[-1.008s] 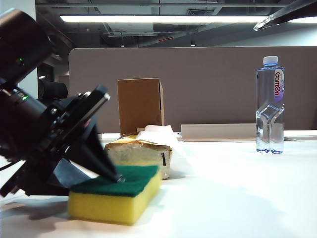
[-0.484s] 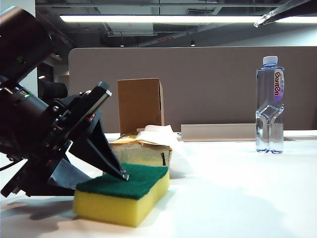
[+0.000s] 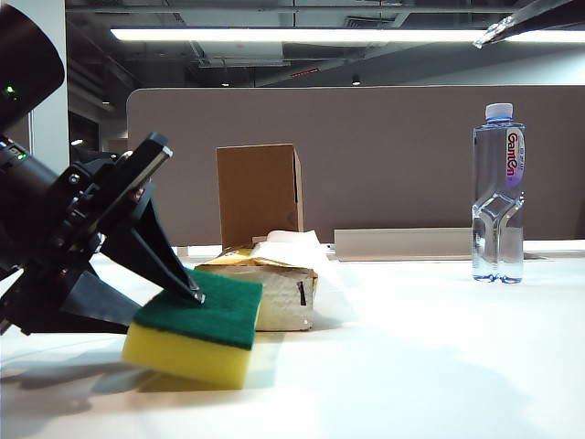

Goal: Move the sponge from left to right to wipe the table, avoiding obstacles on the table, and finally reaching the bottle of mineral water.

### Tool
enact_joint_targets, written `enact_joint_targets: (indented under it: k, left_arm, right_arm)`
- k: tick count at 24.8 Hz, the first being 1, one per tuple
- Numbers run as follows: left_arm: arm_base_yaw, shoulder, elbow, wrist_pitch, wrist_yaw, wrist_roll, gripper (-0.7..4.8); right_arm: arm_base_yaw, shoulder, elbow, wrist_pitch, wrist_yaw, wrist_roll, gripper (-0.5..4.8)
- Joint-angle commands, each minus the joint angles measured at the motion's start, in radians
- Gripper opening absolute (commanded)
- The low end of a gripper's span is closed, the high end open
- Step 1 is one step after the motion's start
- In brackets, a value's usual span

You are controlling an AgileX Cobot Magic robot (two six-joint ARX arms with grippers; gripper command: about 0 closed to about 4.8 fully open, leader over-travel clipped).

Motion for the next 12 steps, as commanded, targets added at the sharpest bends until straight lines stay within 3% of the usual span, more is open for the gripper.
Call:
enact_joint_targets:
  k: [1,6,10,12]
  left_arm:
    - [-0.001,-0.004,0.0,-0.02,0.05,0.009,2.93]
    - [-0.001,-0.004,0.0,-0.04,0.056,0.009,3.29]
    - [-0.001,-0.004,0.0,-0.056,0.06,0.009,4.44]
    - [-0.001,-0.004,0.0,-0.064,0.068,0.009,4.63]
  right_arm:
    - [0.001,-0.004,0.005,0.01,-0.01,-0.01,3.67]
    - [0.001,-0.004,0.005,0.01,-0.01,-0.011,3.67]
    - [0.001,-0.004,0.005,0.01,-0.01,-0.011,3.67]
    - [0.001,-0.004,0.005,0.01,-0.01,-0.011,3.67]
